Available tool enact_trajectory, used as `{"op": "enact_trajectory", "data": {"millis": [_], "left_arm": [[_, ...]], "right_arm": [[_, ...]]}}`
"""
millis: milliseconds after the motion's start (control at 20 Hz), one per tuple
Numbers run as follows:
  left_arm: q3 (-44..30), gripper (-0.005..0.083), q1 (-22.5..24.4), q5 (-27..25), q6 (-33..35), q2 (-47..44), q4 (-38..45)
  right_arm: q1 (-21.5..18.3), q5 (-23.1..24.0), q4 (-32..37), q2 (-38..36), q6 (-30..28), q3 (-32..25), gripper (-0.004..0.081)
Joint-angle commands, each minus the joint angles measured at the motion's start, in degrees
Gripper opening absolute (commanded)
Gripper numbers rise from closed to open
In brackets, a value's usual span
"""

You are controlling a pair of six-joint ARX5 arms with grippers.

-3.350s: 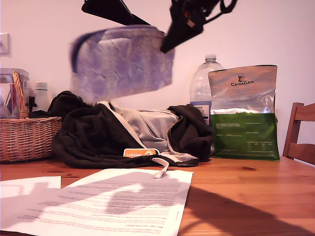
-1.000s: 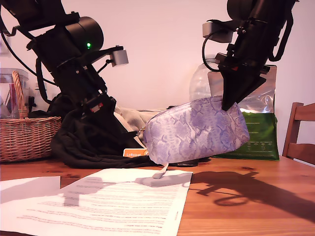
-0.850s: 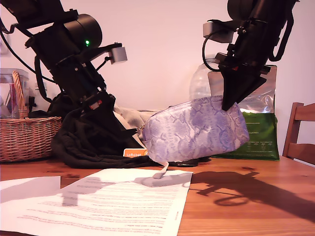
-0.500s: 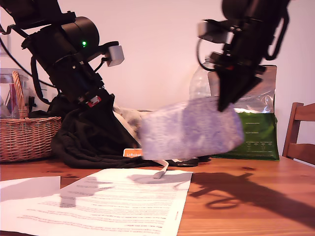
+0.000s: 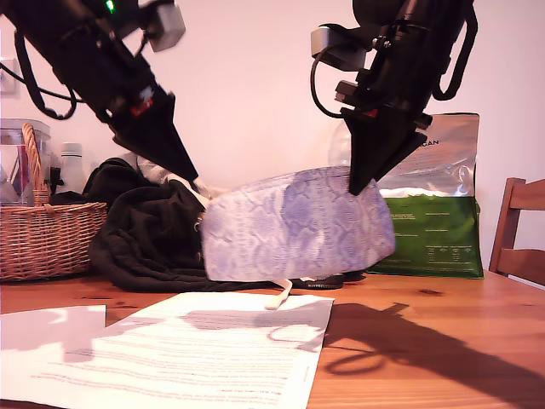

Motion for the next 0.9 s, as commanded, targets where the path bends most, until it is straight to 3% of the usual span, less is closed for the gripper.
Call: {"op": "enact_trajectory", "data": {"millis": [0, 50, 150, 250, 700, 750, 850], "left_arm": [[-0.9, -0.0019, 0.2, 0.4, -0.5, 1.4, 0.0], [-0.9, -0.0019, 0.2, 0.5, -0.6, 1.4, 0.6], [-0.9, -0.0019, 0.2, 0.5, -1.3, 1.1, 1.5], [-0.9, -0.0019, 0.2, 0.8, -1.7, 1.0, 1.9], [-0.9, -0.0019, 0.2, 1.2, -1.7, -0.5, 2.0], [-0.9, -0.0019, 0.2, 1.2, -1.8, -1.3, 2.0], [-0.9, -0.0019, 0.2, 1.2, -2.0, -3.1, 2.1]], "right_arm": [[1.0, -1.0, 0.0, 2.9, 0.1, 0.3, -0.0011], [1.4, -1.1, 0.1, 3.3, 0.1, 0.3, 0.0025], [2.6, -1.1, 0.0, 3.5, 0.0, 0.3, 0.0206], [3.5, -1.0, -0.7, 3.5, 0.0, 0.3, 0.0318], [2.8, 1.0, -7.1, 3.1, -0.1, 0.6, 0.0350], [2.6, 1.0, -8.6, 2.8, 0.2, 0.9, 0.0340], [2.4, 1.0, -11.5, 1.8, 0.6, 1.5, 0.0218]]}}
